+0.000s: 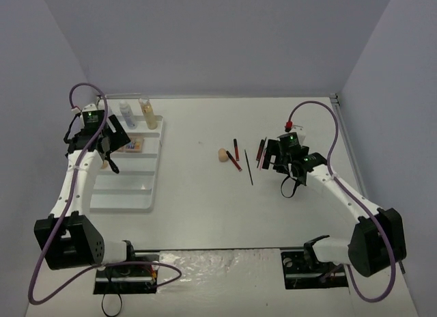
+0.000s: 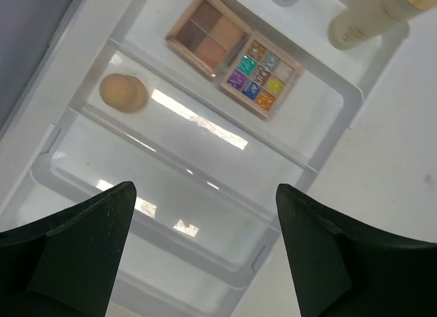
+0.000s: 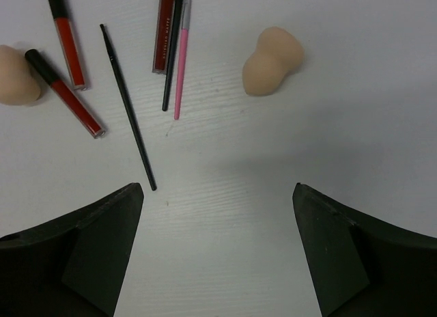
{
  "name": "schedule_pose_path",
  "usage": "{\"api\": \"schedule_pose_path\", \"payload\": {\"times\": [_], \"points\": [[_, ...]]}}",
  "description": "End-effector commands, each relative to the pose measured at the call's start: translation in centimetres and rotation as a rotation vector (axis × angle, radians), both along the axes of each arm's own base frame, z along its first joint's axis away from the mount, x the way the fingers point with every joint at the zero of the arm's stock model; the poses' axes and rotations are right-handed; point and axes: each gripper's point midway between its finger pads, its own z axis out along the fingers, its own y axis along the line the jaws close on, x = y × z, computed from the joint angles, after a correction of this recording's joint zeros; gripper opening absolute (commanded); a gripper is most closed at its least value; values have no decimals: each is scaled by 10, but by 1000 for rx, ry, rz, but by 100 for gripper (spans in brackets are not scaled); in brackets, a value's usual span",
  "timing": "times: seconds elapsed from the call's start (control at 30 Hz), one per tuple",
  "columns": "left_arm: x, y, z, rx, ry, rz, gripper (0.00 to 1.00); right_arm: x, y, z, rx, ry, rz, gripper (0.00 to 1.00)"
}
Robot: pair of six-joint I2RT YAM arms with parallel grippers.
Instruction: Organize the makeup
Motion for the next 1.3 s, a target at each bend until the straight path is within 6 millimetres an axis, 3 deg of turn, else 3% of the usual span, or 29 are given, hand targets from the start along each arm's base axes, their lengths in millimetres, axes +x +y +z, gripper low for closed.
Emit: {"api": "schedule_pose_path", "payload": {"times": [0.0, 0.17, 0.3, 0.43, 0.63, 0.83, 0.93, 1.07, 1.13, 1.17, 1.27], "points": [[-25, -49, 38, -107, -102, -177, 90, 39, -5, 0, 34, -30, -128, 76], [-55, -82, 51, -160, -137, -297, 97, 58, -20, -28, 21, 13, -219, 71], [-73, -88, 56, -169, -150, -331, 97, 68, -31, -48, 34, 41, -291, 66], [-82, -97, 55, -174, -146, -370, 97, 80, -36, -58, 39, 37, -322, 63], [-87, -110, 54, -199, -142, -415, 97, 95, -41, -73, 20, 48, -345, 50], [-88, -127, 57, -233, -153, -467, 97, 102, -37, -82, 32, 41, -320, 20], [-88, -138, 63, -266, -170, -495, 97, 101, -30, -72, 42, 24, -276, 2], [-86, -159, 75, -322, -200, -551, 97, 97, 4, -41, 65, -45, -93, 0], [-83, -174, 85, -364, -224, -589, 97, 90, 43, -14, 100, -106, 100, 0], [-82, -181, 88, -383, -231, -609, 97, 80, 73, 1, 111, -142, 234, 0], [-79, -200, 97, -430, -246, -657, 97, 55, 121, 47, 126, -272, 490, 0]]}}
